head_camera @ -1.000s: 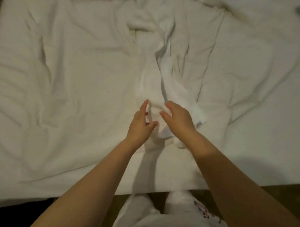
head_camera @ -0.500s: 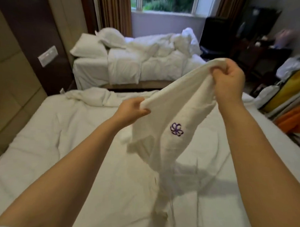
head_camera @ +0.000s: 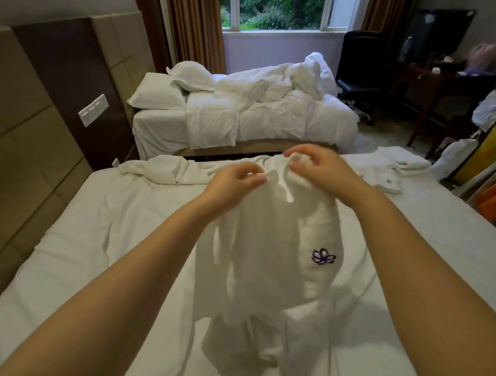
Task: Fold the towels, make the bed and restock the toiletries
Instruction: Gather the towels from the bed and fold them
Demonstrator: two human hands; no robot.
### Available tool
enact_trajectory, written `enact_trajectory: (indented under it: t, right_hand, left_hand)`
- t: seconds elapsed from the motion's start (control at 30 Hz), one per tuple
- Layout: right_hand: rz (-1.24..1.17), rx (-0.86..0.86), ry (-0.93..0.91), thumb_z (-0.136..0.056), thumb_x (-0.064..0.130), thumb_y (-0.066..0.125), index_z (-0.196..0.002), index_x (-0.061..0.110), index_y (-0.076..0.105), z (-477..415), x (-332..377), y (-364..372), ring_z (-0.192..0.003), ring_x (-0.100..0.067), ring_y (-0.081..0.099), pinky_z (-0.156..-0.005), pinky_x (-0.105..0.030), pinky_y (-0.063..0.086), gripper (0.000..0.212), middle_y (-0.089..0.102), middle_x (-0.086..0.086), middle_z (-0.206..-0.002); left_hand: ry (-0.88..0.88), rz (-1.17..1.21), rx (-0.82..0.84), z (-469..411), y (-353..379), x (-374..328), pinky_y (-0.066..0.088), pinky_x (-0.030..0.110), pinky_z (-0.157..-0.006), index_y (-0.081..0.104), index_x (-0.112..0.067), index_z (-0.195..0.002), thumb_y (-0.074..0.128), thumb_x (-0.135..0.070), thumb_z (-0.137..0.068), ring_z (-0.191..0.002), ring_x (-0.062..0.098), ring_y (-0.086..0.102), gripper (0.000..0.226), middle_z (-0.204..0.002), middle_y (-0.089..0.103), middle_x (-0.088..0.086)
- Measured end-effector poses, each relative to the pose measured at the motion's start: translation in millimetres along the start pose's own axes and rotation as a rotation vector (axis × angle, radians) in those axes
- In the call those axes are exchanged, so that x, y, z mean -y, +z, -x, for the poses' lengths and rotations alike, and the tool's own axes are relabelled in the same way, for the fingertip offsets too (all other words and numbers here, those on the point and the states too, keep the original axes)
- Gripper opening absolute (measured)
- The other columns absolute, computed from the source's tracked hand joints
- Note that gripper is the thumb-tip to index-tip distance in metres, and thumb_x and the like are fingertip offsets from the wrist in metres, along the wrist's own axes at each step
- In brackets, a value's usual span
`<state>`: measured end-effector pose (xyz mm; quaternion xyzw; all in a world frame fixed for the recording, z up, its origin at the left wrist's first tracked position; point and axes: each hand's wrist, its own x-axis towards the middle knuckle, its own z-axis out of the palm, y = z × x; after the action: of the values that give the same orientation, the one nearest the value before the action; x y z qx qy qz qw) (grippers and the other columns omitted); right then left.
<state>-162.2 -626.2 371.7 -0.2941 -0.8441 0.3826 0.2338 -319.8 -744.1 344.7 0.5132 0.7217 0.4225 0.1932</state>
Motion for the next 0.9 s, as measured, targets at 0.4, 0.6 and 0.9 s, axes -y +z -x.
enact_trajectory:
  t: [0.4, 0.6, 0.9]
  right_hand:
    - [-0.072, 0.058, -0.084, -0.093, 0.025, 0.058, -0.09, 0.014, 0.064, -22.4, 14.8, 35.7, -0.076, -0.01, 0.053, -0.075, -0.029, 0.042, 0.013, 0.059, 0.003, -0.079]
    - [-0.41, -0.221, 0.097, -0.095, 0.03, 0.055, -0.098, 0.012, 0.062, -40.9, 0.8, 13.4, -0.089, -0.021, 0.062, -0.082, -0.036, 0.053, 0.02, 0.063, -0.003, -0.089]
    - [-0.378, -0.317, 0.18, -0.096, 0.035, 0.053, -0.09, 0.023, 0.061, -42.4, -27.3, 4.9, -0.094, -0.022, 0.063, -0.086, -0.041, 0.055, 0.016, 0.064, 0.0, -0.092]
  left_hand:
    - [-0.16, 0.076, -0.006, 16.5, -13.8, 40.6, 0.046, 0.03, -0.075, 0.062, -0.02, -0.104, 0.069, -0.026, -0.084, -0.085, 0.016, 0.057, 0.022, -0.09, 0.062, 0.0]
    - [-0.347, 0.043, -0.068, 34.5, -18.2, 91.4, 0.042, 0.035, -0.07, 0.061, -0.009, -0.085, 0.059, -0.035, -0.074, -0.078, 0.02, 0.052, 0.029, -0.083, 0.059, 0.01]
    - [-0.518, -0.206, -0.102, 26.1, -39.9, 149.8, 0.036, 0.031, -0.065, 0.062, 0.0, -0.081, 0.04, -0.002, -0.084, -0.071, 0.023, 0.048, 0.023, -0.076, 0.056, 0.008]
